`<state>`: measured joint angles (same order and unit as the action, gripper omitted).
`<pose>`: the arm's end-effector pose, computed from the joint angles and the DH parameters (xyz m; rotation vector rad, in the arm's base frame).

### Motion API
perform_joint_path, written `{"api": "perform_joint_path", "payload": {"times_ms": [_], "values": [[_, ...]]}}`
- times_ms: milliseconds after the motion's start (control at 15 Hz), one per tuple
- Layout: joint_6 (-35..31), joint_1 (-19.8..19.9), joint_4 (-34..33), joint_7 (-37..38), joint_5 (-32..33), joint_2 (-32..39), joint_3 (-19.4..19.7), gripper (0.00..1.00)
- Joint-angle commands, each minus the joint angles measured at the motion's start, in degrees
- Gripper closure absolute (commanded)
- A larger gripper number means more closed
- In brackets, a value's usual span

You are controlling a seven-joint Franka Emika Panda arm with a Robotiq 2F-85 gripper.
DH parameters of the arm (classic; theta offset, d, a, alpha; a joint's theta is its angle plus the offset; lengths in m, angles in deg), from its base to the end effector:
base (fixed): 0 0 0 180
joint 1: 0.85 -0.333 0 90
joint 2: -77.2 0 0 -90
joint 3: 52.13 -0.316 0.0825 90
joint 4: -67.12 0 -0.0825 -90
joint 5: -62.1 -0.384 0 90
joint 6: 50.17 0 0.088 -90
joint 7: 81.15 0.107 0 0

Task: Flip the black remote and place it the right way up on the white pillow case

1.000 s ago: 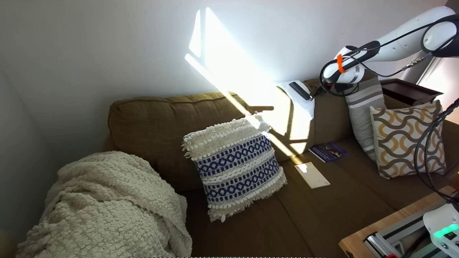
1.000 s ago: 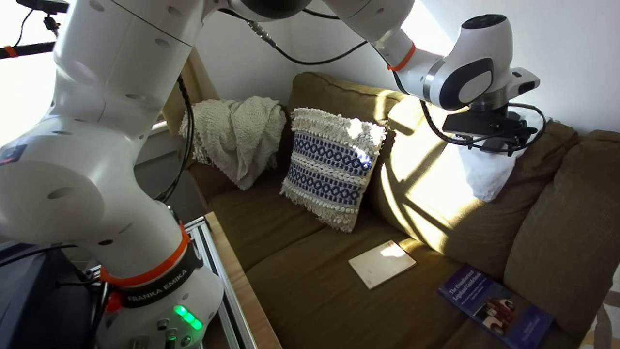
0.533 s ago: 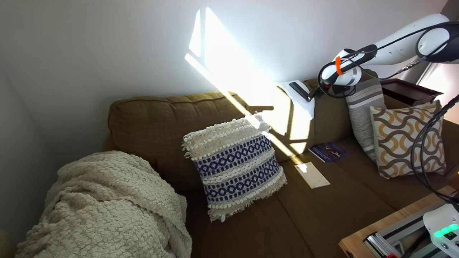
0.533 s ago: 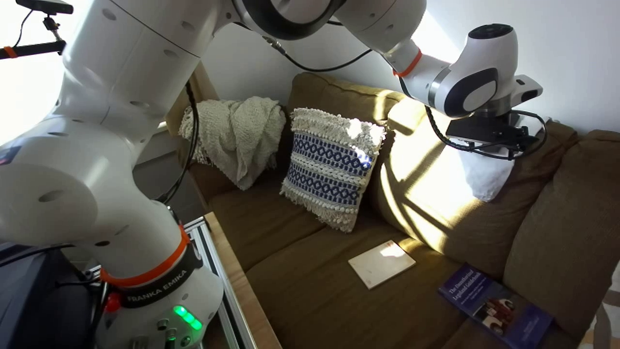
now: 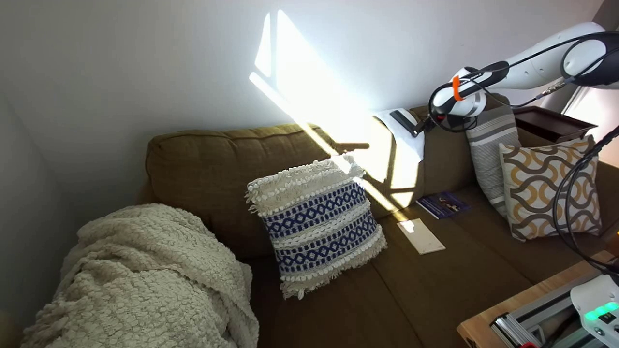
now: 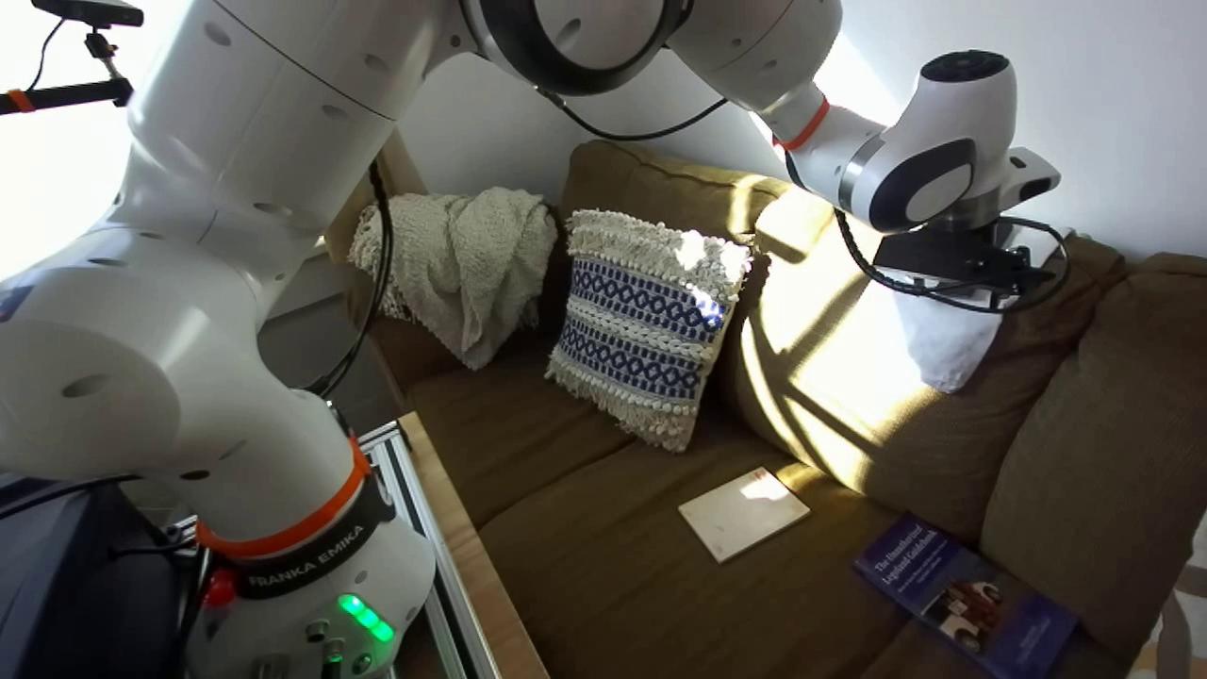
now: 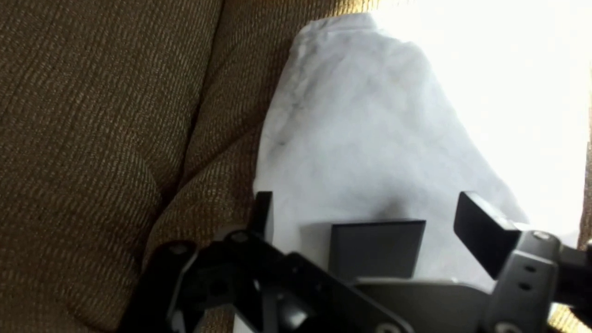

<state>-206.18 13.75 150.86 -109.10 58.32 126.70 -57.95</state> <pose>0.7409 -0.1343 0.2100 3.0318 0.3480 0.6394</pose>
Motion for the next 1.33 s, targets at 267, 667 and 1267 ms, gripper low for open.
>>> {"api": "perform_joint_path", "payload": {"times_ms": [267, 667, 1267], "values": [[-0.33, 2.5, -3.22, -3.39, 0.79, 2.59, -3.51, 0.31], [-0.17, 2.86, -3.61, -4.26, 0.89, 2.74, -4.0, 0.74], [0.57, -2.36, -2.7, -1.43, 9.24, -0.77, 3.85, 0.74]]}}
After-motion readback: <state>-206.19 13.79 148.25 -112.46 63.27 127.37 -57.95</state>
